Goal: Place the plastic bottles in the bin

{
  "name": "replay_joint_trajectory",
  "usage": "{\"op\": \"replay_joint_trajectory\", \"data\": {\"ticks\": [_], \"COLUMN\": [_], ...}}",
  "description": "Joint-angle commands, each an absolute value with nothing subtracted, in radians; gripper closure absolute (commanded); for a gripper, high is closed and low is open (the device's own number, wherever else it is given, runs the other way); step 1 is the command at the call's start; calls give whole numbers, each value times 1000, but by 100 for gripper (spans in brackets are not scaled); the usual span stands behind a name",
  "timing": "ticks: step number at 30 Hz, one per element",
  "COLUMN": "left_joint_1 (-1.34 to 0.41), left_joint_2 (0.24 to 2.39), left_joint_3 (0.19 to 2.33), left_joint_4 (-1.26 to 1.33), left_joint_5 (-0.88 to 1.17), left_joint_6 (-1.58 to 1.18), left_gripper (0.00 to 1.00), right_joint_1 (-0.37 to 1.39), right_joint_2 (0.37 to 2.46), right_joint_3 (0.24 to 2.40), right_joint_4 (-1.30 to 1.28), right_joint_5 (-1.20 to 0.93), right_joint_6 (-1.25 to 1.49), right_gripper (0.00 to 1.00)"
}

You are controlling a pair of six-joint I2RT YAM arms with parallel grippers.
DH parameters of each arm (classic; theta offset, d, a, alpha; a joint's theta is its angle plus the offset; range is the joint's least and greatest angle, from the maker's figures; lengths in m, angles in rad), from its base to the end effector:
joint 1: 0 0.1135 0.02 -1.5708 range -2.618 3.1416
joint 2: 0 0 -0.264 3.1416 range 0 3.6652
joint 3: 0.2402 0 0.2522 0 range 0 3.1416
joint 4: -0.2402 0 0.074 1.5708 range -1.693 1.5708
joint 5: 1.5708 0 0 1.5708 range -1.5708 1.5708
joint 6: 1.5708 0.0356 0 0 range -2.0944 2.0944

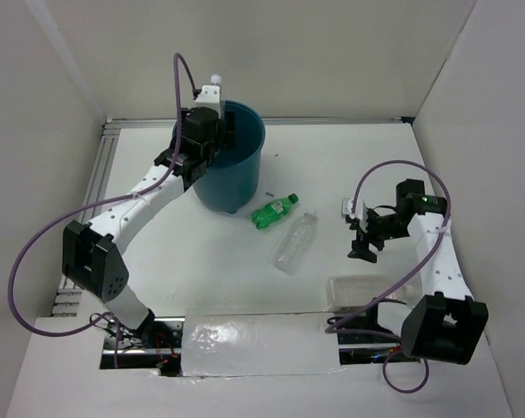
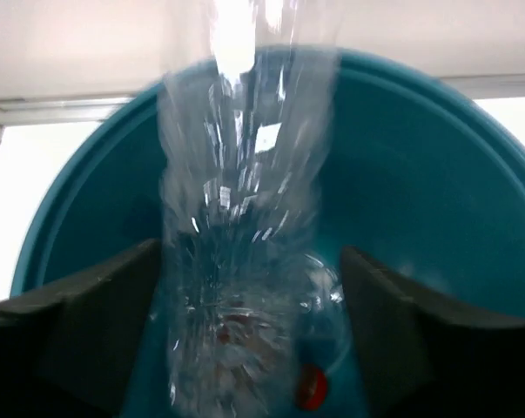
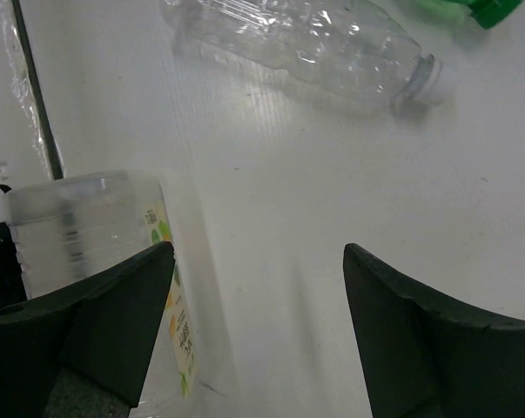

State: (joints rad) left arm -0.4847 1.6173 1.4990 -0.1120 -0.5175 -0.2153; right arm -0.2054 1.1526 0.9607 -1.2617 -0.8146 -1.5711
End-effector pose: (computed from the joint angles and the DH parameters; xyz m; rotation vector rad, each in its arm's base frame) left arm 0.3487 -0.1637 0.3839 -0.1275 1.7661 -0.0401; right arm 0.1778 -0.0106 0.2692 -1.5517 1.8121 0.5404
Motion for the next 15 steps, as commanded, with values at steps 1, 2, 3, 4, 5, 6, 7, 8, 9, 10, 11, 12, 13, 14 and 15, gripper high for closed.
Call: {"op": "replay_joint_trajectory", "data": {"ticks": [1,2,3,4,5,6,7,8,9,10,11,12,13,14,15], "left_joint_1": [-492,-492,-492,-512,-526,-543,-581,-603,-624,-670,-693,-715,-738,-785,-807], "left_joint_2": [1588,1574,1560,1531,1514,1496,1474,1448,1395,1366,1336,1309,1255,1232,1211], "left_joint_3": [1514,1505,1505,1505,1505,1496,1496,1474,1457,1415,1389,1359,1297,1263,1229], "left_joint_4": [-106,-92,-92,-92,-92,-92,-92,-78,-78,-78,-78,-78,-78,-78,-78], "left_joint_5": [-509,-493,-480,-480,-480,-480,-470,-469,-457,-457,-448,-434,-434,-434,-413], "left_joint_6": [-221,-209,-198,-189,-180,-154,-141,-132,-121,-121,-133,-150,-161,-176,-187], "left_gripper": [1,1,1,1,1,1,1,1,1,1,1,1,1,1,1], "right_joint_1": [-134,-114,-74,-55,-37,-2,17,37,58,98,116,136,174,190,204], "right_joint_2": [1085,1085,1074,1065,1065,1055,1055,1034,1023,1008,974,954,933,910,873], "right_joint_3": [942,942,942,942,942,942,942,931,916,905,893,881,858,848,848], "right_joint_4": [-1313,-1313,-1313,-1313,-1313,-1313,-1313,-1313,-1313,-1313,-1313,-1313,-1313,-1313,-1313], "right_joint_5": [-773,-773,-773,-773,-794,-807,-816,-816,-816,-816,-786,-772,-756,-741,-718], "right_joint_6": [-1592,-1592,-1592,-1580,-1560,-1546,-1531,-1517,-1496,-1487,-1476,-1464,-1450,-1450,-1450], "right_gripper": [15,15,13,13,13,15,15,15,15,15,15,15,15,15,15]}}
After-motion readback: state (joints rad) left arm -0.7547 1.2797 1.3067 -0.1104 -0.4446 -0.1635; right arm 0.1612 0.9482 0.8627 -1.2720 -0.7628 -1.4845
